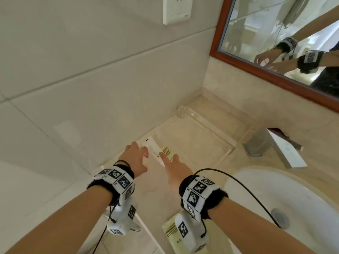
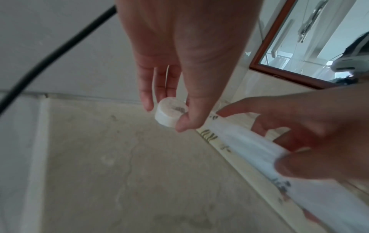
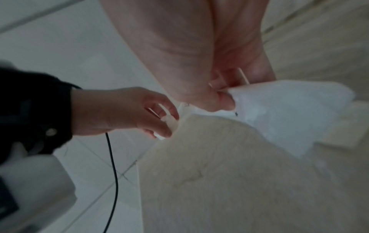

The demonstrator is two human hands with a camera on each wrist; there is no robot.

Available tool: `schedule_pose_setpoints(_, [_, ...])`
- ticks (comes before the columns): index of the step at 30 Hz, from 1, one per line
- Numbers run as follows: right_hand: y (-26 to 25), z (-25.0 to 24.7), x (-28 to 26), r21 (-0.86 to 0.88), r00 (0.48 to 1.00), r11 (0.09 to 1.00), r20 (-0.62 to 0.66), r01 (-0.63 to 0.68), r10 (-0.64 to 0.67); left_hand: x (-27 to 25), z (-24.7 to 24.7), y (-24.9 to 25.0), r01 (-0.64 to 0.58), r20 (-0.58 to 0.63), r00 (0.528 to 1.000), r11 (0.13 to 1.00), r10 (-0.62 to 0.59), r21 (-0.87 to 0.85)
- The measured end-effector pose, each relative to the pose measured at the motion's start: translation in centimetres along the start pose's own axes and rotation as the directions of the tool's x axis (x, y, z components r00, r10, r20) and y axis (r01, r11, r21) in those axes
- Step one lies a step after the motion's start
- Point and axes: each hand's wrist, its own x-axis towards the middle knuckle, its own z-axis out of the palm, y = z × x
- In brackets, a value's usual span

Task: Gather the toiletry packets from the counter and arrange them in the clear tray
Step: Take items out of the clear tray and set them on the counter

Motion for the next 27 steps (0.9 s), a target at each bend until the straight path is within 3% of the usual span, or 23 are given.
schedule_pose_setpoints(6, [3.2, -5.4, 0.8, -0.033, 0.978, 0.999, -0.207, -0.025, 0.018, 1.1, -2.5, 0.9, 0.003, -0.087, 0.996, 0.999, -0.006, -0.04])
schedule_pose_setpoints(9, [5.1, -6.4, 2.6, -0.072, 0.986, 0.995, -0.157, -0.068, 0.056, 1.8, -2.6, 1.5, -0.015, -0.114, 0.993, 0.998, 0.009, -0.053])
schedule_pose_setpoints(15, [6.5, -4.1, 4.8, -0.144, 1.0, 0.989, -0.011, -0.018, 0.017, 3.4, -2.2, 2.1, -0.042, -0.155, 0.988, 0.994, 0.026, -0.101])
schedule_pose_setpoints(21, [6.9, -3.9, 5.9, -0.193, 0.997, 0.978, -0.01, 0.079, -0.082, 4.6, -1.9, 2.8, -0.061, -0.2, 0.979, 0.991, 0.036, -0.119])
schedule_pose_setpoints(27, [7.8, -5.1, 7.0, -0.19, 0.983, 0.979, -0.151, 0.076, -0.105, 5.8, -2.2, 3.6, -0.076, -0.226, 0.973, 0.989, 0.045, -0.13])
